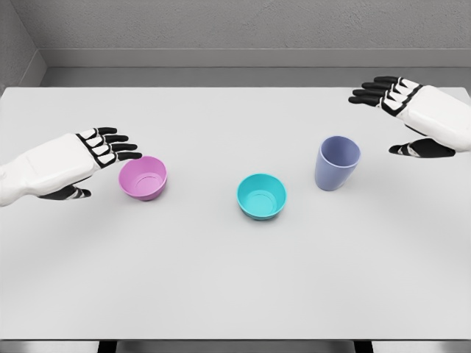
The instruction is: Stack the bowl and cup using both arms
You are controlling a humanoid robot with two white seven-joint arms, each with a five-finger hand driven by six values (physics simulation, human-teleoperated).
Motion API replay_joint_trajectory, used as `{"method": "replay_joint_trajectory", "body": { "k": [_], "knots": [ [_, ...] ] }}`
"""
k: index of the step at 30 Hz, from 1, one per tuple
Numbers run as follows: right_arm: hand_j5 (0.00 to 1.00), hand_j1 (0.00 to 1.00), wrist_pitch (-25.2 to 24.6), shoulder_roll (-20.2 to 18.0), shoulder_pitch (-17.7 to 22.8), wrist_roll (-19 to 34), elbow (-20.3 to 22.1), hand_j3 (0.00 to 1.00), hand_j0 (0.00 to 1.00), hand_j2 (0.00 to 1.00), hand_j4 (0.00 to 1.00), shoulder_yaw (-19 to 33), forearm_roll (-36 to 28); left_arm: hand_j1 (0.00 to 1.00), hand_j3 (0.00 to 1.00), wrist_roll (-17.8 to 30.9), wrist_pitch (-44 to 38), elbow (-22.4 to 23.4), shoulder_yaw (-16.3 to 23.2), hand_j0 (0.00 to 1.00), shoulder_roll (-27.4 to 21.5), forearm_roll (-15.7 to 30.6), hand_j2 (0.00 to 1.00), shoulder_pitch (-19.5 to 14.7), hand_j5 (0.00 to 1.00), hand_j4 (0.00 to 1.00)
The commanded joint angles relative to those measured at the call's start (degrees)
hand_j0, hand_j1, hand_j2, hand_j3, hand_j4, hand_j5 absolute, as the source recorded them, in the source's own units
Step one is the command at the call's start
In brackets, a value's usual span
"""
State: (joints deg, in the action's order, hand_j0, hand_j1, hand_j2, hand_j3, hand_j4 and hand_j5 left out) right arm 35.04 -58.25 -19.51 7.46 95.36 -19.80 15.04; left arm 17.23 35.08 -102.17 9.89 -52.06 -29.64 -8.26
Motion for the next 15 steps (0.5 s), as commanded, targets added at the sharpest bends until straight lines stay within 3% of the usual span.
{"method": "replay_joint_trajectory", "body": {
  "k": [1,5,9,12,15],
  "knots": [
    [1.00,1.00,-0.04,-0.37,0.00,-0.08,0.09,1.00,1.00,1.00,1.00,-0.07,-0.45,1.00,1.00,0.17,-0.08,0.49,0.04,1.00,0.47,0.47,1.00,0.00,1.00,1.00],
    [1.00,1.00,-0.04,-1.16,0.00,0.10,0.01,1.00,1.00,1.00,1.00,-0.15,-0.36,1.00,1.00,0.17,-0.08,0.57,-0.05,1.00,0.82,0.29,1.00,-0.17,1.00,1.00],
    [1.00,1.00,-0.04,-2.57,-0.35,0.19,0.09,1.00,1.00,1.00,1.00,-0.24,-0.10,1.00,1.00,1.49,-0.08,0.40,0.83,1.00,0.82,0.03,1.00,-2.90,1.00,1.00],
    [1.00,1.00,-0.04,-4.06,-3.51,0.71,0.09,1.00,1.00,1.00,1.00,-4.72,0.43,1.00,1.00,4.48,-0.08,2.86,7.33,1.00,2.58,0.11,1.00,-9.93,1.00,1.00],
    [1.00,1.00,-0.04,-4.15,-7.12,10.03,-0.08,1.00,1.00,1.00,1.00,-7.80,0.78,1.00,1.00,4.48,-0.08,6.90,16.03,1.00,2.67,0.20,1.00,-17.66,1.00,1.00]
  ]
}}
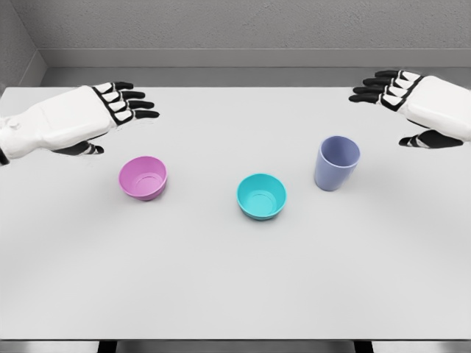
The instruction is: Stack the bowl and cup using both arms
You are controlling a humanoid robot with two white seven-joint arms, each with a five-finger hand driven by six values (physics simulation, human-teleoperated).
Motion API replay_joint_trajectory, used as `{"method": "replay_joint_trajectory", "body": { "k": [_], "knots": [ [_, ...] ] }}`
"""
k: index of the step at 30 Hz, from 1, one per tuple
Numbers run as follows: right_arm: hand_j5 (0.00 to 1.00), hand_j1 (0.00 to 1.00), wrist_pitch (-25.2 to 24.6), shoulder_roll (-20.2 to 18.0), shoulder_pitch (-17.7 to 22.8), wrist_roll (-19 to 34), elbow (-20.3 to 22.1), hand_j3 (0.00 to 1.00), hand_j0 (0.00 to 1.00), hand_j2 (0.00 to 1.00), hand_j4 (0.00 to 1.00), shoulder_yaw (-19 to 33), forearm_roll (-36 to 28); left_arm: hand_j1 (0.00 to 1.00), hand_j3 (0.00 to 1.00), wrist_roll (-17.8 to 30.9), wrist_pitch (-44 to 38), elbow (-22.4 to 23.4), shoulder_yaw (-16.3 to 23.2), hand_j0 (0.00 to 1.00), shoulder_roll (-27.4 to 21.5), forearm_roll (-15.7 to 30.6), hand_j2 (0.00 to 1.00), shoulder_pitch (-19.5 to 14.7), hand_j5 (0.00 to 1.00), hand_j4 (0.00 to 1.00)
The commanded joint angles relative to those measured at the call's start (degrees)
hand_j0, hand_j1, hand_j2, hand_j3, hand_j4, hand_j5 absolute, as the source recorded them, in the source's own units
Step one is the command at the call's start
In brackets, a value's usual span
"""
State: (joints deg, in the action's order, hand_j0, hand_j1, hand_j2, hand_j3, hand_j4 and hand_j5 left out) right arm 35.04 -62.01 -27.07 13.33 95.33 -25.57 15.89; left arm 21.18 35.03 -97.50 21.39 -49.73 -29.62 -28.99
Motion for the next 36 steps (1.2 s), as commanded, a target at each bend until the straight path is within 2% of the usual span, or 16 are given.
{"method": "replay_joint_trajectory", "body": {
  "k": [1,3,6,7,10,12,15,17,19,22,25,28,36],
  "knots": [
    [1.00,1.00,-0.04,-0.39,-0.09,4.78,-0.15,1.00,1.00,1.00,1.00,-3.08,0.01,1.00,1.00,0.53,-0.03,4.07,9.19,1.00,0.34,0.17,1.00,-0.79,1.00,1.00],
    [1.00,1.00,-0.04,-0.48,-0.09,4.78,-0.06,1.00,1.00,1.00,1.00,-3.26,0.01,1.00,1.00,0.53,-0.03,6.09,14.90,1.00,0.25,1.40,1.00,-5.45,1.00,1.00],
    [1.00,1.00,-0.04,-0.39,-0.09,4.87,-0.15,1.00,1.00,1.00,1.00,-4.31,-0.16,1.00,1.00,0.70,-0.03,7.32,22.20,1.00,-1.15,6.15,1.00,-10.55,1.00,1.00],
    [1.00,1.00,-0.04,-0.39,-0.18,4.87,-0.32,1.00,1.00,1.00,1.00,-4.75,-0.16,1.00,1.00,2.19,-0.03,7.93,24.74,1.00,-1.85,7.63,1.00,-12.92,1.00,1.00],
    [1.00,1.00,-0.04,-0.57,-1.84,4.87,-0.50,1.00,1.00,1.00,1.00,-6.51,-0.25,1.00,1.00,13.82,-0.03,8.29,31.78,1.00,-2.91,16.25,1.00,-20.75,1.00,1.00],
    [1.00,1.00,-0.04,-0.83,-4.13,4.87,-1.46,1.00,1.00,1.00,1.00,-10.02,-1.74,1.00,1.00,13.82,-0.03,9.08,35.30,1.00,-2.82,17.31,1.00,-24.27,1.00,1.00],
    [1.00,1.00,-1.02,-0.83,-4.22,4.95,-1.90,1.00,1.00,1.00,1.00,-10.64,-7.36,1.00,1.00,13.82,-0.03,11.63,39.96,1.00,-2.56,18.28,1.00,-27.17,1.00,1.00],
    [1.00,1.00,-1.99,-0.74,-4.39,5.30,-2.34,1.00,1.00,1.00,1.00,-11.87,-10.88,1.00,1.00,13.82,-0.03,12.33,42.42,1.00,-2.21,20.91,1.00,-28.22,1.00,1.00],
    [1.00,1.00,-5.59,-0.22,-6.24,13.03,-2.34,1.00,1.00,1.00,1.00,-12.66,-15.80,1.00,1.00,13.82,-0.03,12.68,44.09,1.00,-2.12,22.85,1.00,-29.10,1.00,1.00],
    [1.00,1.00,-6.30,0.57,-7.38,14.27,-3.22,1.00,1.00,1.00,1.00,-12.66,-16.68,1.00,1.00,13.82,-0.03,14.96,44.18,1.00,-0.19,25.49,1.00,-29.01,1.00,1.00],
    [1.00,1.00,-6.56,3.47,-8.79,17.96,-5.42,1.00,1.00,1.00,1.00,-12.84,-17.74,1.00,1.00,13.82,-0.03,16.11,44.79,1.00,0.16,26.10,1.00,-29.01,1.00,1.00],
    [1.00,1.00,-6.56,5.84,-12.74,18.66,-8.49,1.00,1.00,1.00,1.00,-17.05,-17.74,1.00,1.00,13.82,-0.03,16.11,44.88,1.00,0.16,26.10,1.00,-29.01,1.00,1.00],
    [1.00,1.00,-6.56,8.39,-14.06,18.84,-11.92,1.00,1.00,1.00,1.00,-18.20,-17.92,1.00,1.00,13.82,-0.03,20.06,44.88,1.00,0.16,25.49,1.00,-28.84,1.00,1.00]
  ]
}}
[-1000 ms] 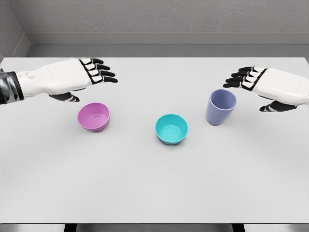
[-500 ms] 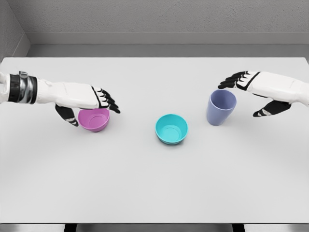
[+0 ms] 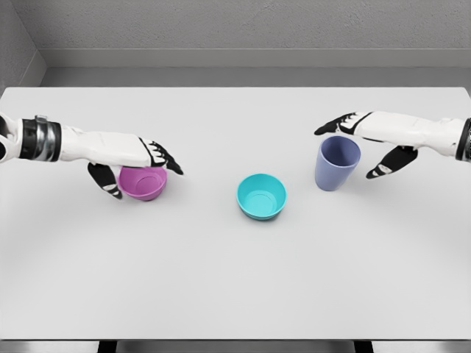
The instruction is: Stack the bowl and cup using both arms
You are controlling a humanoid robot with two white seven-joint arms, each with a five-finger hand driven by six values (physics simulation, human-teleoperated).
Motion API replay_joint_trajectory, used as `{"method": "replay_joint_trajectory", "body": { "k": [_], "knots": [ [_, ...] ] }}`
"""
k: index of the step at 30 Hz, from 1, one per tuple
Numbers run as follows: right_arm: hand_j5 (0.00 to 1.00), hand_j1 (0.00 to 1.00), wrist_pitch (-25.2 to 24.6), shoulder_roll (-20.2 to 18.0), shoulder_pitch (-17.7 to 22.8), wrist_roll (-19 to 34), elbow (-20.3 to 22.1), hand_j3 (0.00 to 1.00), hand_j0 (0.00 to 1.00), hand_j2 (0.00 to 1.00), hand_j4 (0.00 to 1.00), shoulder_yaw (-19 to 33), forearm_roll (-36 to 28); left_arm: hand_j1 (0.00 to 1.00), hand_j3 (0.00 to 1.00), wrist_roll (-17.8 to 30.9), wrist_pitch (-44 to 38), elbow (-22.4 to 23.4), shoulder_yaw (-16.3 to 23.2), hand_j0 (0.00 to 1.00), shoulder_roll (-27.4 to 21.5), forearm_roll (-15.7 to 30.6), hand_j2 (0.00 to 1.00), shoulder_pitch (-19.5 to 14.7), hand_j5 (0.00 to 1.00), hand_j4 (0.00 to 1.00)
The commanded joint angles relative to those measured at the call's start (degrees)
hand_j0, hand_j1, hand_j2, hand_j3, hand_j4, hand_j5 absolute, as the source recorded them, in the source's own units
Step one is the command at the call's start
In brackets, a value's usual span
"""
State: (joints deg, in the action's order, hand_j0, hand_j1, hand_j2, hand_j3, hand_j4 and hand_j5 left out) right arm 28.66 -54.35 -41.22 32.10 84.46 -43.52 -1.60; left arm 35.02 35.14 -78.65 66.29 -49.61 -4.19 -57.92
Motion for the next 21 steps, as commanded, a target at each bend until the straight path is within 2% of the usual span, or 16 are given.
{"method": "replay_joint_trajectory", "body": {
  "k": [1,5,6,13,21],
  "knots": [
    [1.00,1.00,-0.18,0.91,0.00,0.07,-1.31,1.00,1.00,1.00,1.00,-0.25,-0.42,1.00,1.00,-0.02,-0.14,1.57,-0.11,1.00,0.04,-0.03,1.00,0.00,1.00,1.00],
    [1.00,1.00,-0.09,1.70,-0.09,0.07,-2.54,1.00,1.00,1.00,1.00,-0.52,-0.34,1.00,1.00,-0.02,-0.14,2.80,-0.19,1.00,0.13,-2.84,1.00,0.00,1.00,1.00],
    [1.00,1.00,-0.09,1.97,-0.09,0.07,-3.16,1.00,1.00,1.00,1.00,-0.52,-0.34,1.00,1.00,-0.02,-0.14,3.06,-0.37,1.00,1.53,-3.02,1.00,0.17,1.00,1.00],
    [1.00,1.00,0.00,2.93,-0.97,0.07,-4.30,1.00,1.00,1.00,1.00,-1.13,-0.34,1.00,1.00,-0.02,-0.14,6.22,-0.37,1.00,3.12,-3.72,1.00,0.26,1.00,1.00],
    [1.00,1.00,0.00,3.55,-1.14,0.07,-5.88,1.00,1.00,1.00,1.00,-2.10,-0.25,1.00,1.00,-0.02,-0.14,6.14,-0.37,1.00,3.20,-4.07,1.00,0.53,1.00,1.00]
  ]
}}
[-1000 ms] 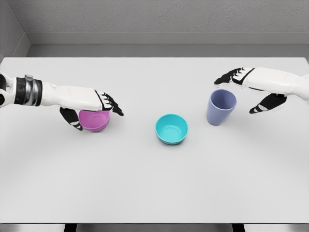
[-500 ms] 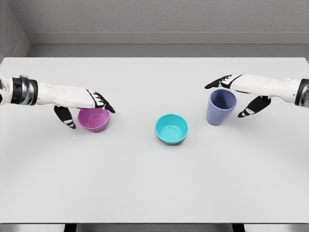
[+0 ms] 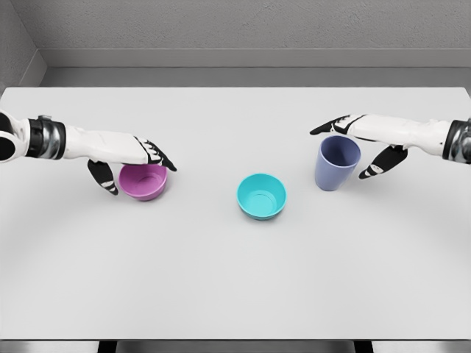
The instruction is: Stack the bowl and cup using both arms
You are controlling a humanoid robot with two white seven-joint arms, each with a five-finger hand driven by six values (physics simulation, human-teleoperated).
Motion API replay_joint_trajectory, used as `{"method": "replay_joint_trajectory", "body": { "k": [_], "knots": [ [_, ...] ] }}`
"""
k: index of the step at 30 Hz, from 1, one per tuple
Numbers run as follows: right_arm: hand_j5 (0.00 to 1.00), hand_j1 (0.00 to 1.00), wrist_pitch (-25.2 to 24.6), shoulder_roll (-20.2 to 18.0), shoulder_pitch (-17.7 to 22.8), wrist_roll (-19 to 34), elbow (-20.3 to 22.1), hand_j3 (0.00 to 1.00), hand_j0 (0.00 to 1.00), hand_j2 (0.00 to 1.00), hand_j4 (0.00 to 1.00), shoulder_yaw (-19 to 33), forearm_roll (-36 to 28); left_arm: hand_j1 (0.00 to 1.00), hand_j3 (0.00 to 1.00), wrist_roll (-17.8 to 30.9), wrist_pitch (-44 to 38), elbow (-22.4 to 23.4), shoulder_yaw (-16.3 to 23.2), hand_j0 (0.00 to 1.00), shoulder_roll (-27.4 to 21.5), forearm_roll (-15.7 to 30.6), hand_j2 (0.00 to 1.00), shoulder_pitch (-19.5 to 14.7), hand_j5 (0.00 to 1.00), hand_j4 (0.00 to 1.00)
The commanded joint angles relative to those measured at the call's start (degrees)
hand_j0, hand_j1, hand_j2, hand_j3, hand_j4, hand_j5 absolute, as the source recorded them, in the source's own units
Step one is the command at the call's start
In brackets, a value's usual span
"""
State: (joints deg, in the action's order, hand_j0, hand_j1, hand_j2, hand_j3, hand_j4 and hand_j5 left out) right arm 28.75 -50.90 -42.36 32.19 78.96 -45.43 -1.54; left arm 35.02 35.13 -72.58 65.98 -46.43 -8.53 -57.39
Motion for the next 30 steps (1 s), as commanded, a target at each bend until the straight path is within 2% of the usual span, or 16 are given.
{"method": "replay_joint_trajectory", "body": {
  "k": [1,9,30],
  "knots": [
    [1.00,1.00,-0.10,0.27,0.00,-0.02,-0.47,1.00,1.00,1.00,1.00,-0.19,-0.30,1.00,1.00,-0.02,-0.13,-0.02,-0.06,1.00,0.03,0.27,1.00,0.00,1.00,1.00],
    [1.00,1.00,-0.10,0.71,0.00,-0.02,-1.18,1.00,1.00,1.00,1.00,-0.19,-0.21,1.00,1.00,-0.02,-0.13,-0.46,-0.15,1.00,0.47,-2.19,1.00,0.00,1.00,1.00],
    [1.00,1.00,-0.19,1.59,-0.44,-0.11,-1.79,1.00,1.00,1.00,1.00,-1.06,-0.12,1.00,1.00,-0.02,-0.13,-0.37,-0.24,1.00,1.26,-2.63,1.00,0.79,1.00,1.00]
  ]
}}
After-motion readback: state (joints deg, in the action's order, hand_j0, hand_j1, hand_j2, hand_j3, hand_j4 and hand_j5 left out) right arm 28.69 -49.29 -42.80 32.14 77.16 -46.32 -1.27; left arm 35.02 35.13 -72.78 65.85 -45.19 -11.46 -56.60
